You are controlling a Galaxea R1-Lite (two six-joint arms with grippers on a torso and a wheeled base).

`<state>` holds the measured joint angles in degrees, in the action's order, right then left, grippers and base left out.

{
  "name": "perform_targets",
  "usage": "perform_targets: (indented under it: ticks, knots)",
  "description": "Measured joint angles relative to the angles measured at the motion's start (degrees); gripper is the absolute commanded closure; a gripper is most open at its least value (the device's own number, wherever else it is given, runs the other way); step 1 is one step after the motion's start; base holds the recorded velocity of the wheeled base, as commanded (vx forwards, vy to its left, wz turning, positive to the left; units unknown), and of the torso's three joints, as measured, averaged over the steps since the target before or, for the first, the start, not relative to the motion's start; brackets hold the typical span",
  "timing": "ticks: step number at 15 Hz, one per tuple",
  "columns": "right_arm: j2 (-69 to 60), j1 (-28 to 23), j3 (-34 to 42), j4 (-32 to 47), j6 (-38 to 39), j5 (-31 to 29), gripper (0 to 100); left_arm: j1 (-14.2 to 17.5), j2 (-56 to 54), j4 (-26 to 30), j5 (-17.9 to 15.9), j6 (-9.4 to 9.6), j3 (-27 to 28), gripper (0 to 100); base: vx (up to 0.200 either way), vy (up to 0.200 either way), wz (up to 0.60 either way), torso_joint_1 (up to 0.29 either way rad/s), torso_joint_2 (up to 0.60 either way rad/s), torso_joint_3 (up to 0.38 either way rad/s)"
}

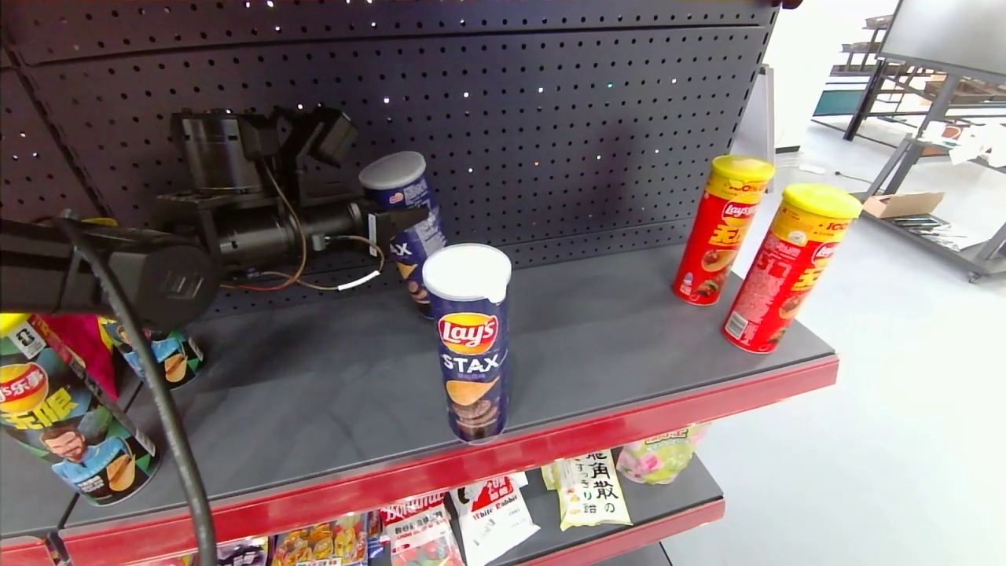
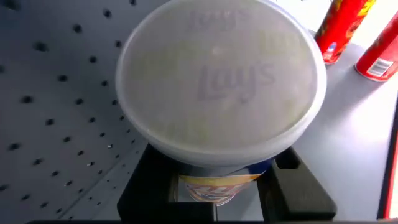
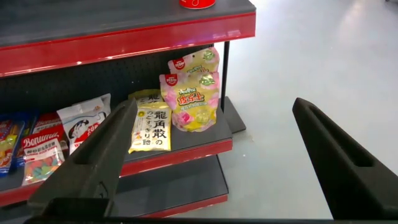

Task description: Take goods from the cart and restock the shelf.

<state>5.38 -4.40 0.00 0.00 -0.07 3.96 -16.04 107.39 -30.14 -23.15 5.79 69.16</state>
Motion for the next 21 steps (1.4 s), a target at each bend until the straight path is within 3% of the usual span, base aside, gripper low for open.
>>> perform_targets:
  ticks: [8,11,16,17,21]
  knots:
    - [0.07,0.0,0.0,0.0,0.0,0.0,0,-2.26,4.44,0.22,-0.83,0.12,3.11,100,0.0,0.0,0.0,0.0,0.0,0.0]
    - [0.07,0.0,0.0,0.0,0.0,-0.02,0,-2.41,4.63,3.58,-0.77,3.64,3.66,100,0.0,0.0,0.0,0.0,0.0,0.0]
    - [0.07,0.0,0.0,0.0,0.02,-0.05,0,-2.41,4.46,4.13,-0.82,4.06,3.67,100,0.0,0.0,0.0,0.0,0.0,0.0]
    - [0.07,0.0,0.0,0.0,0.0,-0.02,0,-2.41,4.49,4.17,-0.88,4.06,3.67,0,0.0,0.0,0.0,0.0,0.0,0.0]
    - [0.07,0.0,0.0,0.0,0.0,-0.05,0,-2.41,4.57,4.28,-1.61,4.02,3.66,0,0.0,0.0,0.0,0.0,0.0,0.0]
